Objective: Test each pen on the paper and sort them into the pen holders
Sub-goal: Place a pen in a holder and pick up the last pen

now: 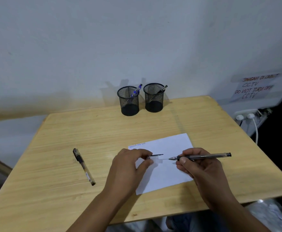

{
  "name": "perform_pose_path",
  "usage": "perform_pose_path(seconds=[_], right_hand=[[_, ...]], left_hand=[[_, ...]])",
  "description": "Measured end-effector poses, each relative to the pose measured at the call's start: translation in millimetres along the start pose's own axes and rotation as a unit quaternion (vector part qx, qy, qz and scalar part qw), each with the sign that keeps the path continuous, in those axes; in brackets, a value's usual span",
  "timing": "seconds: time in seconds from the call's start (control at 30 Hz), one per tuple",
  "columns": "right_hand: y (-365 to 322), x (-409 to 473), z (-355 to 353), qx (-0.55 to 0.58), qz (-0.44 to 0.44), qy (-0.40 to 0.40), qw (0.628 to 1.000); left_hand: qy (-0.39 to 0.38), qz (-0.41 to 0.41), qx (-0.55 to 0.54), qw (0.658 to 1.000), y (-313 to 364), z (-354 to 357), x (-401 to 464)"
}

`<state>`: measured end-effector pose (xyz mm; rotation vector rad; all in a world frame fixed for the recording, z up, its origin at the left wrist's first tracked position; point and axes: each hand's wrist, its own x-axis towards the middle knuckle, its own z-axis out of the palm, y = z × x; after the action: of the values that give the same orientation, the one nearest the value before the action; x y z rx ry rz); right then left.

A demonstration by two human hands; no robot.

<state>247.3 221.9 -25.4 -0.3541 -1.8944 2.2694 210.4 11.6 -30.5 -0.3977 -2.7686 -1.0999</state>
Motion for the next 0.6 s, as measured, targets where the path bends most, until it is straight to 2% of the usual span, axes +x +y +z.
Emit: perform_pose_path(seconds=[0.17,0.43,0.6], right_hand=[[0,-4,-3,0.018,-0.011,0.000,1.000],[7,-14,-22,-0.037,-0.012,0.010,0.999],[14,-20,-39,0.076,0.011,0.012,0.997]], left_hand=[[-0.008,0.021,-0.031,0.999,16,12,-3],[-0.049,0.061,-0.053,0.996,38,31,-4],[-0.062,0.095,-0.072,0.991,54,44,-2]])
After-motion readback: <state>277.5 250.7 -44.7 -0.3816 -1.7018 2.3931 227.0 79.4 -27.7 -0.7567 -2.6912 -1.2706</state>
